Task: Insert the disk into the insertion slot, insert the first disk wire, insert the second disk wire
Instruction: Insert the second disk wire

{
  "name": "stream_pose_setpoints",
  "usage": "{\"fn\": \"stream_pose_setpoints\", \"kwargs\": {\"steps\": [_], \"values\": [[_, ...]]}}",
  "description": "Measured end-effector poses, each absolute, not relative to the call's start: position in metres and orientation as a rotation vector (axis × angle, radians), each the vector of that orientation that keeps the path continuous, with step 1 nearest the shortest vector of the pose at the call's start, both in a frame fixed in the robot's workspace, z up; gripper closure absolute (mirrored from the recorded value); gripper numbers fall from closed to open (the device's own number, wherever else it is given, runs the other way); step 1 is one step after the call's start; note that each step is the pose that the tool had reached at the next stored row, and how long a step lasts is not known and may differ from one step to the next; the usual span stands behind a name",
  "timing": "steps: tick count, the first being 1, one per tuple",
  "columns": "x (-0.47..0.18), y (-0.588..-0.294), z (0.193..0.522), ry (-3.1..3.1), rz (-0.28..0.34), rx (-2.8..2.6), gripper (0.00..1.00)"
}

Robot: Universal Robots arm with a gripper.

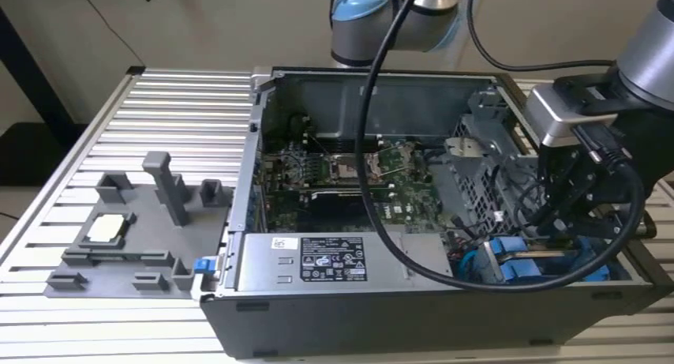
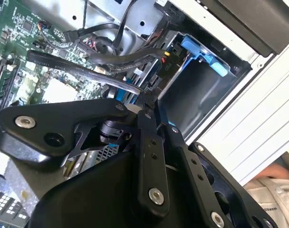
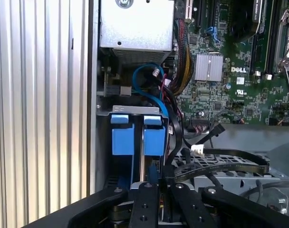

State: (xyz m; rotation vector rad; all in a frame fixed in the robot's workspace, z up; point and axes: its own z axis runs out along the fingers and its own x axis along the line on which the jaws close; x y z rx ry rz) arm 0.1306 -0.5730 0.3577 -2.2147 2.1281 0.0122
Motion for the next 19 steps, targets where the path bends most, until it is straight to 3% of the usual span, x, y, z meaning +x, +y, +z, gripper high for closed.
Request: {"fn": "stream_pose_setpoints", "kwargs": {"steps": [19], "values": [[0.139, -0.574, 0.345, 2.141, 0.030, -2.207, 0.84]]}}
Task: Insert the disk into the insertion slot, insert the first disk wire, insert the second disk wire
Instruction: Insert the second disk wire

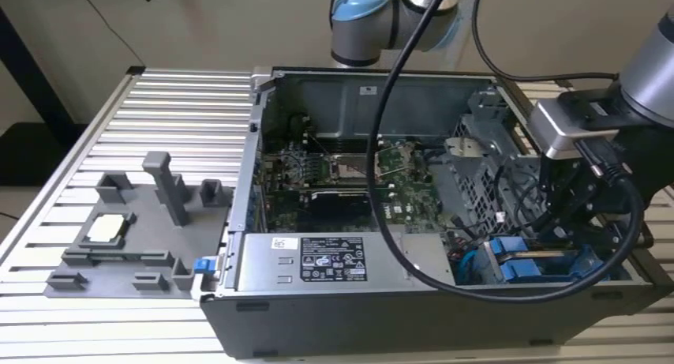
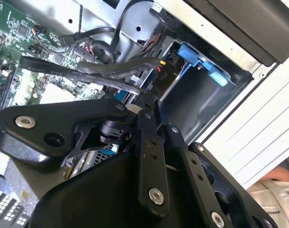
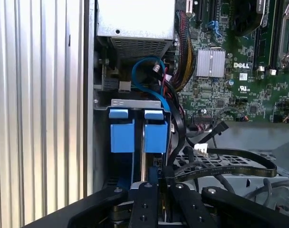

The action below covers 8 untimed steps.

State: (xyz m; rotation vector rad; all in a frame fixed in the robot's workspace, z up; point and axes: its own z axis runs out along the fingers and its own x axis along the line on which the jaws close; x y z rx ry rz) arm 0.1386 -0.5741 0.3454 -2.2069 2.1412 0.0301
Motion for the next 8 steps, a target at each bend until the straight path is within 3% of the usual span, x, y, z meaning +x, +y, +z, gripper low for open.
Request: {"fn": "stream_pose_setpoints", "kwargs": {"steps": [8], "values": [[0.1398, -0.5740, 0.3430, 2.138, 0.045, -2.196, 0.84]]}}
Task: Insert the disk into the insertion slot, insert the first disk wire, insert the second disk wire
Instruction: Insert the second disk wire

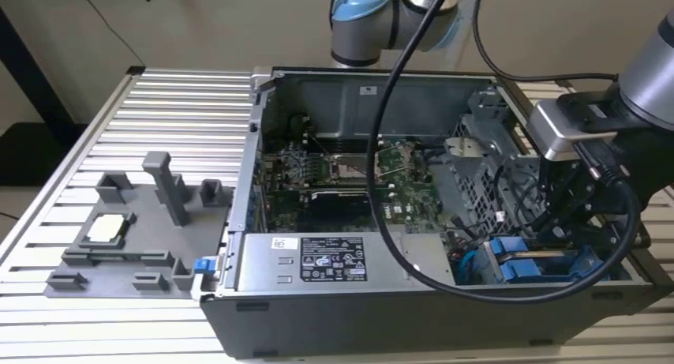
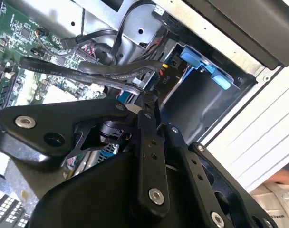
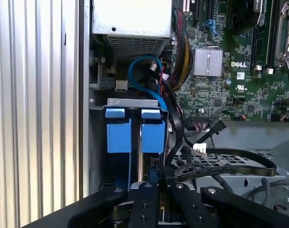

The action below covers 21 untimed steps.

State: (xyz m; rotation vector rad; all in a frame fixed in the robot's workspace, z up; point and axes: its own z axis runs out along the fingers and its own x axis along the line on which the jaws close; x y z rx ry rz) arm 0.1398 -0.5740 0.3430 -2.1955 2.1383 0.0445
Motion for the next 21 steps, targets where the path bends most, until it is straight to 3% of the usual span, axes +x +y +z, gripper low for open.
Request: {"fn": "stream_pose_setpoints", "kwargs": {"steps": [18, 20, 21], "values": [[0.1410, -0.5740, 0.3363, 2.151, 0.049, -2.178, 0.84], [0.1410, -0.5740, 0.3363, 2.151, 0.049, -2.178, 0.82], [0.1410, -0.5740, 0.3363, 2.151, 0.049, -2.178, 0.76]]}}
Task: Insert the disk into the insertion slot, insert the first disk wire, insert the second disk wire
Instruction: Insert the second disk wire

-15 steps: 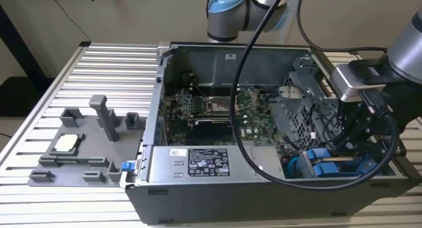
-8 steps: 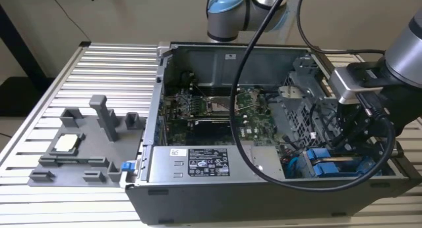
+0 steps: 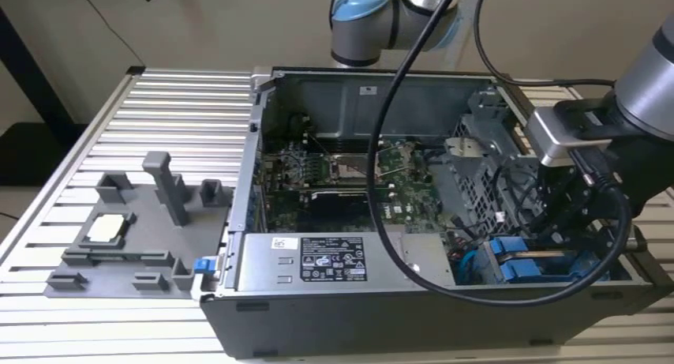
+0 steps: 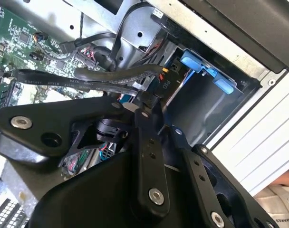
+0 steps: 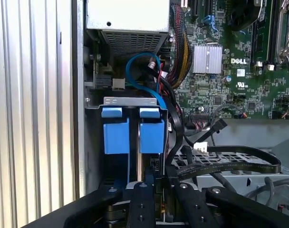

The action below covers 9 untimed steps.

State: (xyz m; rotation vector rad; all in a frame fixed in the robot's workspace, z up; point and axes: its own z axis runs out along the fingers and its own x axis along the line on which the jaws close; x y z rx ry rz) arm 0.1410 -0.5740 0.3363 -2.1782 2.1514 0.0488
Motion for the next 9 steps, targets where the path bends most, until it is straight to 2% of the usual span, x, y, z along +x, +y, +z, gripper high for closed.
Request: {"fn": "stream_pose_setpoints", "kwargs": {"steps": [9], "values": [[0.141, -0.574, 0.365, 2.152, 0.049, -2.178, 0.76]]}}
